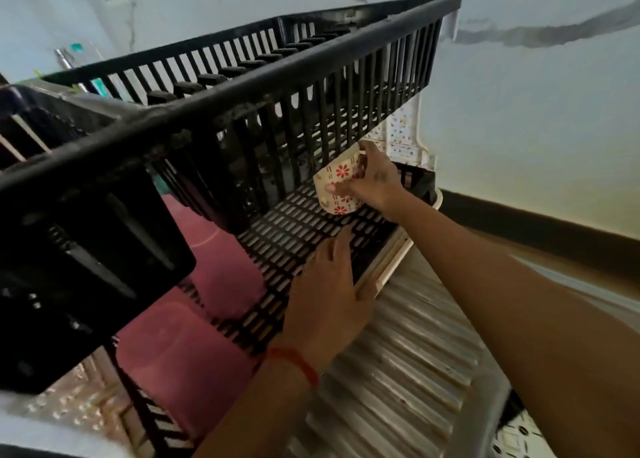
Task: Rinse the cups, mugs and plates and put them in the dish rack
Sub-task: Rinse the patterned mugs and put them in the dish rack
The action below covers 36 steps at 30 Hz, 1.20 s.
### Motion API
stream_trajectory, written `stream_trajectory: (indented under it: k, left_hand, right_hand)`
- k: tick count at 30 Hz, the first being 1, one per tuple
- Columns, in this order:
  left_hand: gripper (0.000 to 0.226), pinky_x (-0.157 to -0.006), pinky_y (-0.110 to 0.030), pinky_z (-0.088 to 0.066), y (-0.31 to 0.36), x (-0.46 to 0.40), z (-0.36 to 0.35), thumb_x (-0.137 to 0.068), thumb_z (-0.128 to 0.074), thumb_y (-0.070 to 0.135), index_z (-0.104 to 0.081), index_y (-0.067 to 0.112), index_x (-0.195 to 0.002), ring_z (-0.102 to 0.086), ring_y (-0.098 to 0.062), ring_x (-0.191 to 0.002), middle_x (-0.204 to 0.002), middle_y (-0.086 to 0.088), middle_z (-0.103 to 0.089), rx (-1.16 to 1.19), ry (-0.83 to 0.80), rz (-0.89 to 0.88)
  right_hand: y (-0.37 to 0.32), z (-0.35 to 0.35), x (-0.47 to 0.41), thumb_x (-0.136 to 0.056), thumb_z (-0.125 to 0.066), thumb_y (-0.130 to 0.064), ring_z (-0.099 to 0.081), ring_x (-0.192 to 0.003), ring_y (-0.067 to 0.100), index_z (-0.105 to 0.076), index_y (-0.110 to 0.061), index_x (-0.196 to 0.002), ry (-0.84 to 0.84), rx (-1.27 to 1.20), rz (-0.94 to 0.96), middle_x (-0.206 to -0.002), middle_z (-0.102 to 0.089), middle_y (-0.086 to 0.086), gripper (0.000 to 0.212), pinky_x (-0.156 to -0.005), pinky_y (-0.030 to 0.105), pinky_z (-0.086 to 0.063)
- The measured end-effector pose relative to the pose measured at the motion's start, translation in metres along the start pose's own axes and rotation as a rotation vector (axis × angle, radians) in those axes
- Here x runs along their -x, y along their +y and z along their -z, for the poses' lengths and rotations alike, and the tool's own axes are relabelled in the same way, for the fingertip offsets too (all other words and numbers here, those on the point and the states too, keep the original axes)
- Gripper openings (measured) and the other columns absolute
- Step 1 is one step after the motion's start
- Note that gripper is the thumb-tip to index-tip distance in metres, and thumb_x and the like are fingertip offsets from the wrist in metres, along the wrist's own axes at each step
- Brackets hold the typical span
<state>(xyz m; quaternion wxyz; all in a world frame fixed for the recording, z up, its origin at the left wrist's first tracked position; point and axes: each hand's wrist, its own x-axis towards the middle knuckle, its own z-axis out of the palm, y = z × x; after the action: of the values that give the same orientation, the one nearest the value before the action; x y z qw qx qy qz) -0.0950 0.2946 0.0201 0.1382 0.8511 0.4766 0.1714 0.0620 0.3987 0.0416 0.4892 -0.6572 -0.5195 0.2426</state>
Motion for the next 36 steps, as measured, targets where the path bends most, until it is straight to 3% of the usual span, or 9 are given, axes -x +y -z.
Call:
stream_trajectory:
  k: [3, 6, 10, 13, 16, 21, 24, 27, 36]
  left_hand:
    - [0.075, -0.105, -0.034, -0.038, 0.0, 0.006, 0.006, -0.09, -0.057, 0.04, -0.016, 0.026, -0.15, -0.036, -0.017, -0.133, -0.151, 0.0, -0.028, 0.061, 0.09, -0.013]
    - [0.071, -0.112, -0.04, -0.029, -0.004, 0.016, 0.013, -0.091, -0.051, 0.044, -0.015, 0.029, -0.15, -0.022, -0.016, -0.141, -0.155, 0.002, -0.02, -0.062, 0.151, -0.059]
    - [0.069, -0.119, -0.045, -0.011, -0.014, 0.025, 0.01, -0.095, -0.038, 0.048, -0.001, 0.033, -0.151, -0.004, -0.015, -0.146, -0.16, 0.006, -0.002, -0.293, 0.056, -0.116]
    - [0.071, -0.119, -0.044, -0.003, -0.02, 0.028, 0.005, -0.094, -0.039, 0.051, 0.002, 0.035, -0.15, -0.01, -0.011, -0.144, -0.159, 0.01, -0.006, -0.318, -0.025, -0.14]
    - [0.072, -0.119, -0.046, -0.006, -0.021, 0.024, 0.005, -0.091, -0.039, 0.056, 0.0, 0.036, -0.149, -0.014, -0.01, -0.144, -0.158, 0.013, -0.009, -0.305, 0.001, -0.149]
    - [0.071, -0.12, -0.044, -0.005, -0.012, 0.017, 0.012, -0.083, -0.008, 0.064, 0.008, 0.038, -0.148, -0.008, -0.011, -0.147, -0.16, 0.01, -0.004, -0.251, 0.097, -0.17]
    - [0.072, -0.12, -0.048, -0.003, -0.016, 0.014, 0.011, -0.086, -0.019, 0.062, 0.025, 0.043, -0.14, -0.004, -0.011, -0.147, -0.16, 0.013, 0.0, -0.303, 0.044, -0.164]
    - [0.082, -0.12, -0.047, -0.001, -0.024, 0.015, 0.006, -0.091, -0.04, 0.053, 0.022, 0.042, -0.143, -0.005, -0.012, -0.146, -0.159, 0.012, -0.001, -0.327, 0.026, -0.138]
    - [0.081, -0.119, -0.045, -0.012, -0.028, 0.018, -0.001, -0.089, -0.042, 0.061, 0.01, 0.041, -0.147, -0.008, -0.013, -0.146, -0.16, 0.01, -0.003, -0.247, 0.015, -0.134]
  right_hand:
    - [0.005, -0.011, -0.008, -0.068, -0.085, -0.023, -0.051, -0.12, 0.025, -0.039, -0.013, -0.136, 0.03, 0.068, 0.035, -0.127, -0.056, 0.009, 0.083, -0.099, 0.033, -0.041]
    - [0.011, -0.018, -0.01, -0.069, -0.083, -0.037, -0.054, -0.117, 0.028, -0.036, -0.019, -0.139, 0.008, 0.205, 0.052, -0.125, -0.06, 0.008, 0.086, -0.097, 0.039, -0.045]
    - [0.012, -0.027, -0.016, -0.072, -0.079, -0.043, -0.052, -0.12, 0.031, -0.023, -0.023, -0.149, -0.016, 0.209, 0.001, -0.133, -0.054, 0.009, 0.097, -0.098, 0.046, -0.046]
    - [0.008, -0.035, -0.025, -0.072, -0.081, -0.04, -0.053, -0.118, 0.03, -0.031, -0.017, -0.141, 0.01, 0.186, -0.041, -0.128, -0.056, 0.01, 0.088, -0.097, 0.04, -0.045]
    - [0.005, -0.045, -0.033, -0.069, -0.084, -0.036, -0.053, -0.115, 0.028, -0.036, -0.009, -0.119, 0.079, 0.121, -0.082, -0.12, -0.057, 0.011, 0.074, -0.082, 0.031, -0.04]
    - [0.002, -0.059, -0.043, -0.075, -0.079, -0.037, -0.055, -0.115, 0.027, -0.049, -0.004, -0.12, 0.152, 0.232, -0.022, -0.12, -0.06, 0.013, 0.064, -0.083, 0.028, -0.043]
    - [0.001, -0.06, -0.048, -0.082, -0.073, -0.032, -0.062, -0.105, 0.02, -0.065, -0.005, -0.11, 0.119, 0.326, 0.017, -0.111, -0.067, 0.01, 0.04, -0.069, 0.017, -0.041]
    - [0.002, -0.057, -0.053, -0.088, -0.066, -0.021, -0.064, -0.1, 0.018, -0.068, -0.005, -0.105, 0.092, 0.334, 0.012, -0.107, -0.069, 0.01, 0.023, -0.071, 0.02, -0.046]
    - [0.006, -0.055, -0.05, -0.09, -0.063, -0.015, -0.064, -0.098, 0.018, -0.071, -0.012, -0.107, 0.081, 0.348, 0.113, -0.109, -0.069, 0.008, 0.019, -0.082, 0.029, -0.055]
